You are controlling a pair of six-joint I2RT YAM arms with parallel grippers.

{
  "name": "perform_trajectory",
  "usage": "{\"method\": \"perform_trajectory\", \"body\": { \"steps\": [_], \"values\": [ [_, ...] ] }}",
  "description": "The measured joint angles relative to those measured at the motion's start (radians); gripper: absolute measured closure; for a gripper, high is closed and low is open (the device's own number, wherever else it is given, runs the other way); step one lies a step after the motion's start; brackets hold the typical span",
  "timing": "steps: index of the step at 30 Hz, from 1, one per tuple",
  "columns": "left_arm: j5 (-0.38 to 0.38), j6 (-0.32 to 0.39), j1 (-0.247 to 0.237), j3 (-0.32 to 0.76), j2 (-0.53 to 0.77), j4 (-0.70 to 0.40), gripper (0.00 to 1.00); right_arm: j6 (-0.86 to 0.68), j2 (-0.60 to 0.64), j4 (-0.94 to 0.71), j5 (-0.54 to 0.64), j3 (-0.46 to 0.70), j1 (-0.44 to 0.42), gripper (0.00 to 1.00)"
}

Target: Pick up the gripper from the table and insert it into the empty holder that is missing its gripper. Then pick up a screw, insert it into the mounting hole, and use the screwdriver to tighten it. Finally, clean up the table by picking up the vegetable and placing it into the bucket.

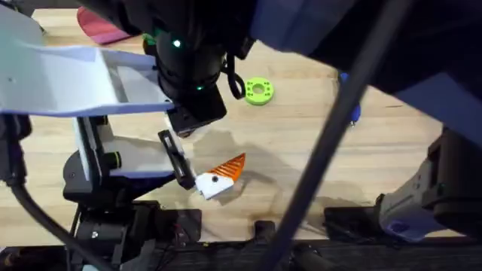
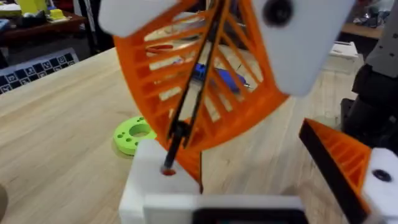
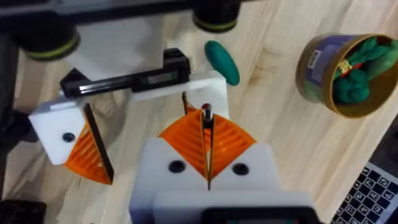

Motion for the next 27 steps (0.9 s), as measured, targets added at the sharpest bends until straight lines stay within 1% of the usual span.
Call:
{"method": "perform_trajectory", "body": {
  "steps": [7,27],
  "values": [
    [0.0,0.0,0.0,0.0,0.0,0.0,0.016,0.0,0.024,-0.001,0.0,0.0,0.0,0.997],
    [0.0,0.0,0.0,0.0,0.0,0.0,0.015,0.0,0.024,-0.008,0.0,0.0,0.0,0.997]
  ]
}}
